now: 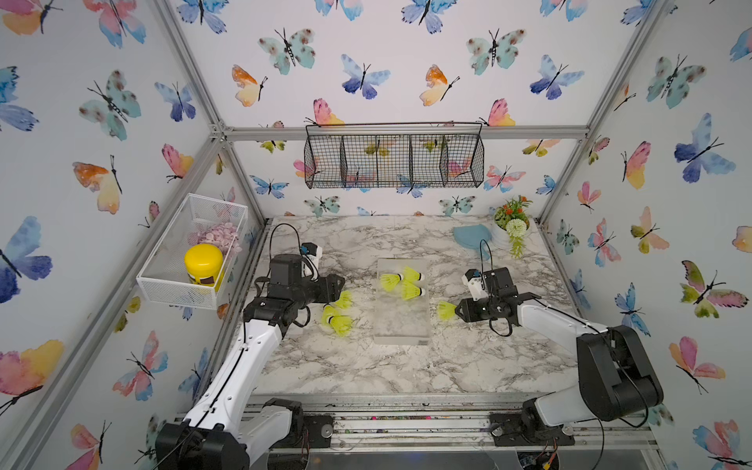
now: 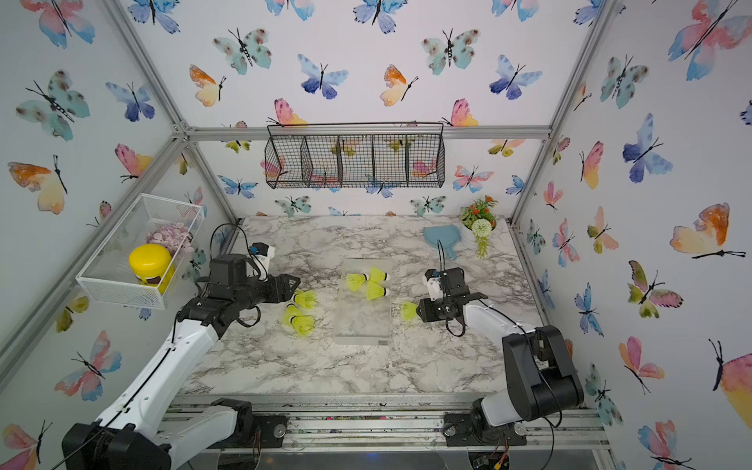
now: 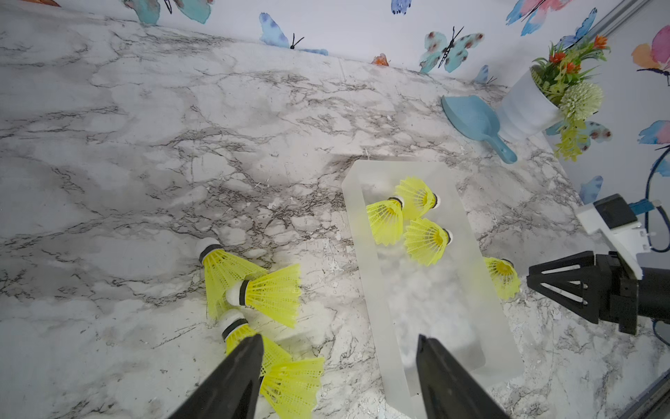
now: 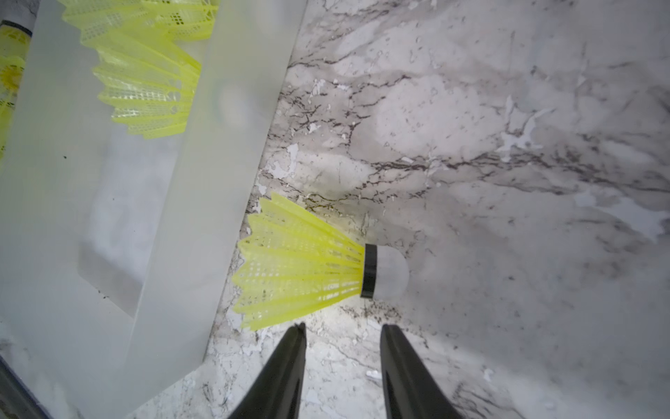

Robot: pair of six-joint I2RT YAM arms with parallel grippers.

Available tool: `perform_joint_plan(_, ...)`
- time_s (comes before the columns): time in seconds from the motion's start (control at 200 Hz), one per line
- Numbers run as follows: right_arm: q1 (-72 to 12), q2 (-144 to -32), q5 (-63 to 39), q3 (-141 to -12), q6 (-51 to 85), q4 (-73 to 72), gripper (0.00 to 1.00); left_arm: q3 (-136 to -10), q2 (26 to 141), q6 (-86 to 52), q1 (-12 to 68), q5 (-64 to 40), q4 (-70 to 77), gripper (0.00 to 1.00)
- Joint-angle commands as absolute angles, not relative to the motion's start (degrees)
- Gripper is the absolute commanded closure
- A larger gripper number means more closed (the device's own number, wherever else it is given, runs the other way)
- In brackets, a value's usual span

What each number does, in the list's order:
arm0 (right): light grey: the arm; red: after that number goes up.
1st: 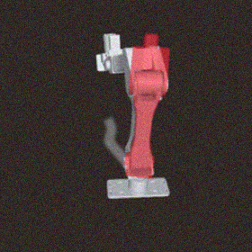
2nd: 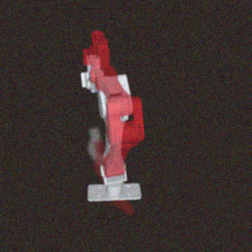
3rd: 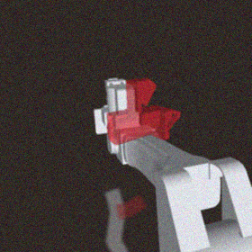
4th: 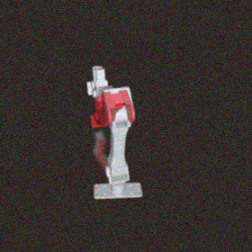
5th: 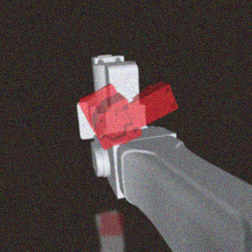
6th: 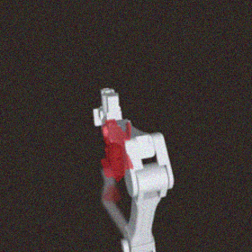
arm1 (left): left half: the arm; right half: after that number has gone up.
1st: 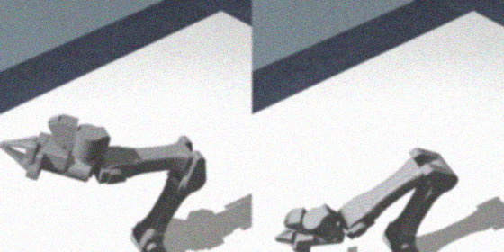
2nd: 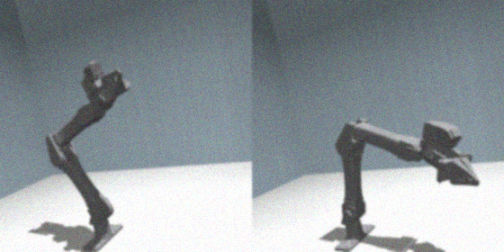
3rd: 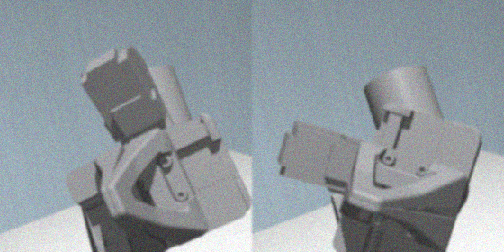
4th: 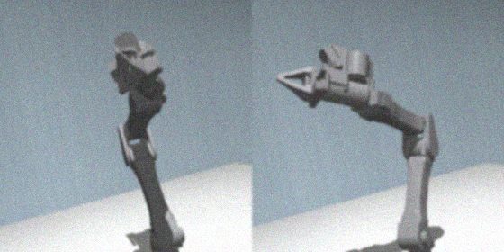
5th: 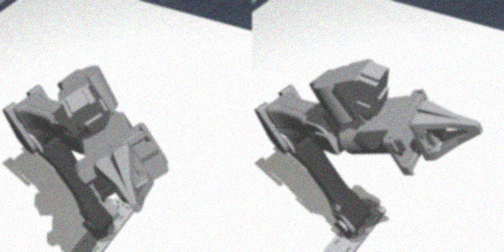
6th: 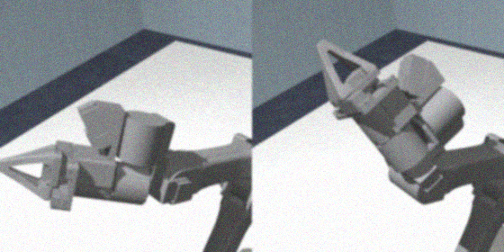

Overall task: Put the shuttlecocks into the storage box
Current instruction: Move the shuttlecock to the center of the board, then pick up the shuttlecock at the center of the board.

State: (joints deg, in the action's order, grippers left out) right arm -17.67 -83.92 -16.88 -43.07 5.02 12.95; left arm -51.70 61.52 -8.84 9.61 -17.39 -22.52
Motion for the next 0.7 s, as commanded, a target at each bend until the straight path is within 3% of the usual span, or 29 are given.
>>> perform_joint_plan(0.0,-17.9,-82.5,-15.8,-42.3,-4.0,12.7,0.58,-51.7,61.3,-9.0,8.9,-19.5,-21.2,0.28)
perform_joint_plan(0.696,-17.9,-90.0,-12.0,-46.6,-26.3,14.5,0.43,-52.0,61.8,-8.9,7.1,-21.4,-20.8,0.28)
